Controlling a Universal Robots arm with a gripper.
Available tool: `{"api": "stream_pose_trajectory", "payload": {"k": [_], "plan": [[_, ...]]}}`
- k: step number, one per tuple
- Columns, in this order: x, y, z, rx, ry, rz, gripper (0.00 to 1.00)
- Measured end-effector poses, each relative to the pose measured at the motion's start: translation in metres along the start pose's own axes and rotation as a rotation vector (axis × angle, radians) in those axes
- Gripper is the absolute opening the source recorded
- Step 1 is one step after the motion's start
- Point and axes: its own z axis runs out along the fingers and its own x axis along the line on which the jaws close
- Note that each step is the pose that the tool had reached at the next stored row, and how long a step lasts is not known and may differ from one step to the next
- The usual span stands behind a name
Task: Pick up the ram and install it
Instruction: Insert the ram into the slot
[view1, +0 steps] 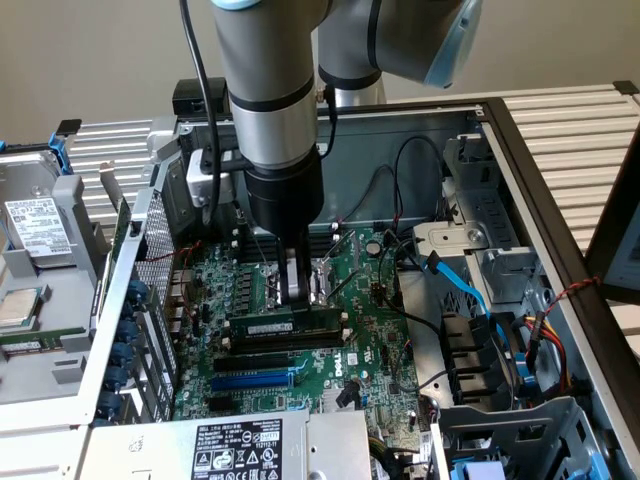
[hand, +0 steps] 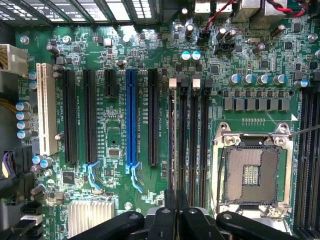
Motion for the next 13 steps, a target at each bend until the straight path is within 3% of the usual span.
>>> {"api": "stream_pose_trajectory", "payload": {"k": [13], "plan": [[0.0007,0.0015,0.0007,0.0061,-0.0002,0.000,0.12]]}}
